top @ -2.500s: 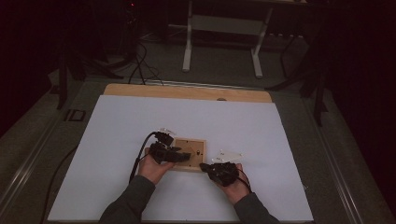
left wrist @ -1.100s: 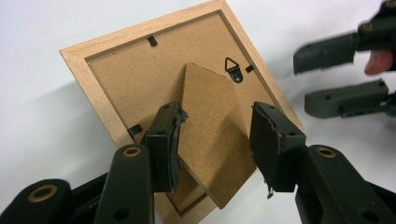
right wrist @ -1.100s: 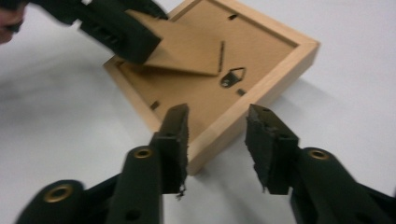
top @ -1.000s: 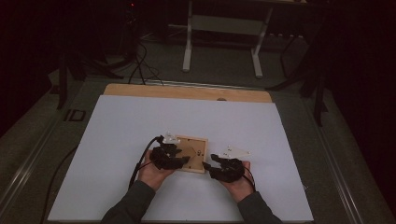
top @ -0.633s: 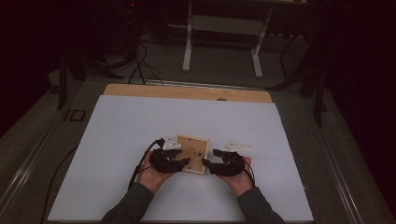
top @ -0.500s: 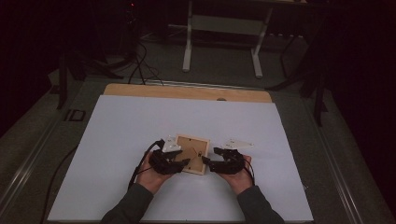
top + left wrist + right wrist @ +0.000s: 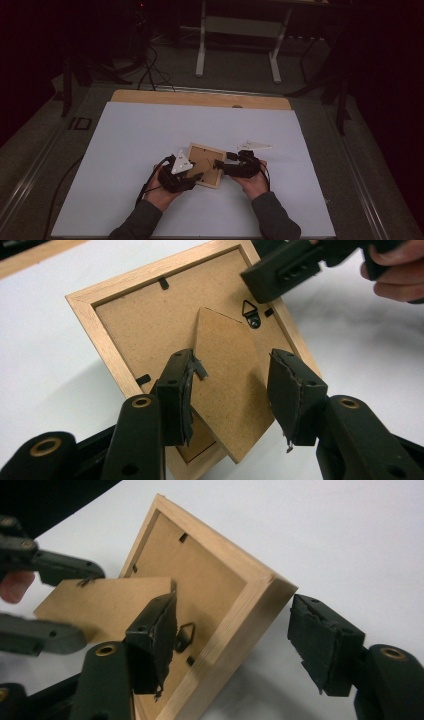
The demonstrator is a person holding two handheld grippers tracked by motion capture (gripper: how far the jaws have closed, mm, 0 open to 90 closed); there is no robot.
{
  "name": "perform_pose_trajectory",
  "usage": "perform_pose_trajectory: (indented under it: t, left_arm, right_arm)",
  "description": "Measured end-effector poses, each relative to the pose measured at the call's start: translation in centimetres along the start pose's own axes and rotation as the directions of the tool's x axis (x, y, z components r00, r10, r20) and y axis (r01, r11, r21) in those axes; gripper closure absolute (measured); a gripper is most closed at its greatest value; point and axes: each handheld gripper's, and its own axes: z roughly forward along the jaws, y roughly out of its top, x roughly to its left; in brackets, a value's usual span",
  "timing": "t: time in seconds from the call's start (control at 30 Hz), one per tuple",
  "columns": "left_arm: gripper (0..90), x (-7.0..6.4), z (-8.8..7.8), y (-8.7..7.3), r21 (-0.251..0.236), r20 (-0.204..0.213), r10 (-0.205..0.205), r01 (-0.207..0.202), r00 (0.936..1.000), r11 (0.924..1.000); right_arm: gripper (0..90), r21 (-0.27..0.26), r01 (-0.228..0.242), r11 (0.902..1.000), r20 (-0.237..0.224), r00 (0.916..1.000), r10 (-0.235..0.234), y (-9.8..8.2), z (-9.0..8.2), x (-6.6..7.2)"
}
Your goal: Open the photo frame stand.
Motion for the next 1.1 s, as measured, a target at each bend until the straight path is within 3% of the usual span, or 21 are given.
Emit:
perform_pose_trajectory:
  t: [0.3, 0.6, 0.67, 0.77, 0.97, 1.1]
  left_arm:
    - [54.9, -0.2, -0.3, -0.5, -0.034, -0.002, 0.043, -0.044, 0.9991, 0.9985]
    - [55.4, 0.0, -0.3, -0.8, -0.038, 0.023, 0.057, -0.056, 0.9981, 0.9977]
    - [55.7, 0.1, -0.3, -0.8, -0.031, 0.025, 0.057, -0.056, 0.9981, 0.998]
    - [61.2, 0.5, -0.3, -0.8, -0.045, 0.041, 0.022, -0.02, 0.9989, 0.9988]
    - [62.2, 0.6, 0.3, -0.9, -0.015, 0.044, 0.016, -0.015, 0.9989, 0.9998]
    - [61.4, 0.7, 0.7, -0.6, 0.002, 0.039, 0.016, -0.016, 0.9991, 0.9999]
  right_arm:
    - [39.6, -0.002, -0.052, 0.9986, -0.065, 0.9965, 0.052, 0.3, 0.4, -0.5]
    - [52.4, -0.031, -0.11, 0.9934, -0.119, 0.9873, 0.106, -0.1, -0.2, -1.2]
    - [54.2, -0.049, -0.104, 0.9934, -0.121, 0.9878, 0.098, -0.1, -0.5, -1.1]
    - [56.5, -0.068, -0.084, 0.9941, -0.117, 0.9903, 0.076, 0.0, -1.0, -0.8]
    - [57.8, -0.085, -0.001, 0.9964, -0.092, 0.9958, -0.007, 0.4, -1.4, 0.1]
    - [57.8, -0.097, 0.026, 0.9949, -0.068, 0.9971, -0.032, 0.4, -1.5, 0.5]
